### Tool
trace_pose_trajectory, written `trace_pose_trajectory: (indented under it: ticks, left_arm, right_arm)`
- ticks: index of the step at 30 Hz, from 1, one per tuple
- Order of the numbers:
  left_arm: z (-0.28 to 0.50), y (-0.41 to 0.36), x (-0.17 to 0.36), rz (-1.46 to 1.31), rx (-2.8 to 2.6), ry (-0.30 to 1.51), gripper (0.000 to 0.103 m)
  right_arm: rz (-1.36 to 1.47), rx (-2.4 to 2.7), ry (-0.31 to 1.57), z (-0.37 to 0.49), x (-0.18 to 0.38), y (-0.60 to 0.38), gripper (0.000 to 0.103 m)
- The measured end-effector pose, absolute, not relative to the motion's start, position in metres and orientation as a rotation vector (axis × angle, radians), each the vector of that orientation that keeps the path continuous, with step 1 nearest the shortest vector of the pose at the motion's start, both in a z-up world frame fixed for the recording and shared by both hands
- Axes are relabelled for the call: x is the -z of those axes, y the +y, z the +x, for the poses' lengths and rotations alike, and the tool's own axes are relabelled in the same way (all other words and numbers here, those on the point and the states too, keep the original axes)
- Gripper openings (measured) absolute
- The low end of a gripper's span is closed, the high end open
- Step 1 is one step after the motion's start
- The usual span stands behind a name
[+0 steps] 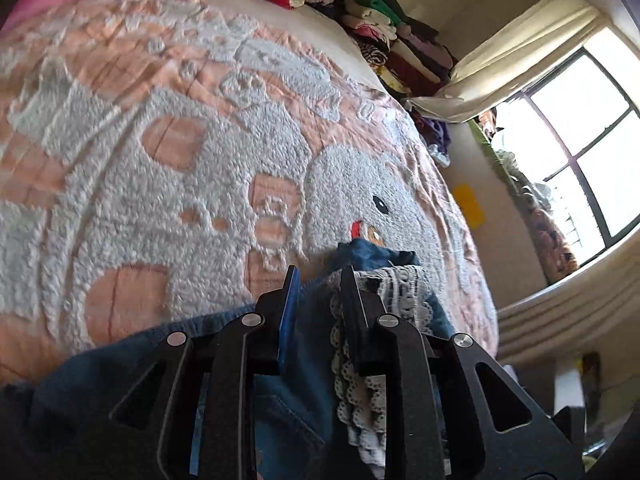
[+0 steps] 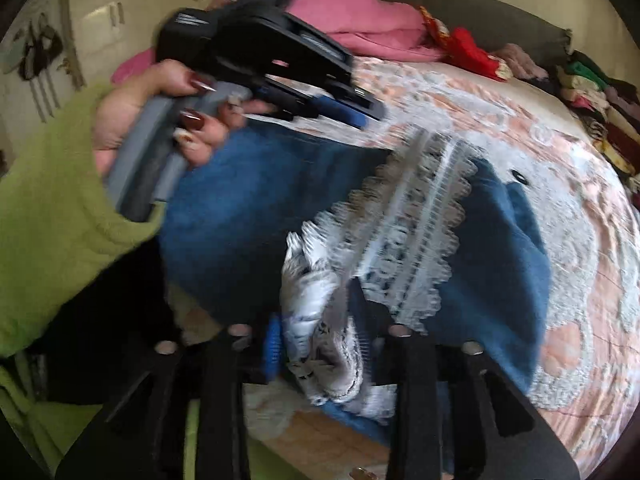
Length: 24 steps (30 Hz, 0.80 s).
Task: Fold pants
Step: 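Lift the hem end with both grippers and fold it over toward the waistband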
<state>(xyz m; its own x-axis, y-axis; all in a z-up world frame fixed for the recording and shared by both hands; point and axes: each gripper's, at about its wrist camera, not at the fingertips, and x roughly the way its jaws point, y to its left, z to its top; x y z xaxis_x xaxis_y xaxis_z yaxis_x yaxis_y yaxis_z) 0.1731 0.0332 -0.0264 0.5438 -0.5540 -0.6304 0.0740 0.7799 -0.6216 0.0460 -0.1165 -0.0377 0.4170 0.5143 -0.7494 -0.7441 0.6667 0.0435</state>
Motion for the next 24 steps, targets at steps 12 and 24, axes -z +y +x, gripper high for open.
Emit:
trace_pose_trajectory:
  ticks: [12, 24]
  left_arm:
    - [0.181, -0.007, 0.044, -0.568, 0.517, 1.035, 0.040]
    - [0.183, -0.028, 0.027, -0.455, 0.486, 0.978, 0.010]
  right_arm:
    - [-0.246, -0.759, 0.750, 0.049, 0.007, -0.168, 0.055]
    - [-0.454, -0.849, 0.820, 0.028, 0.041, -0.125, 0.011]
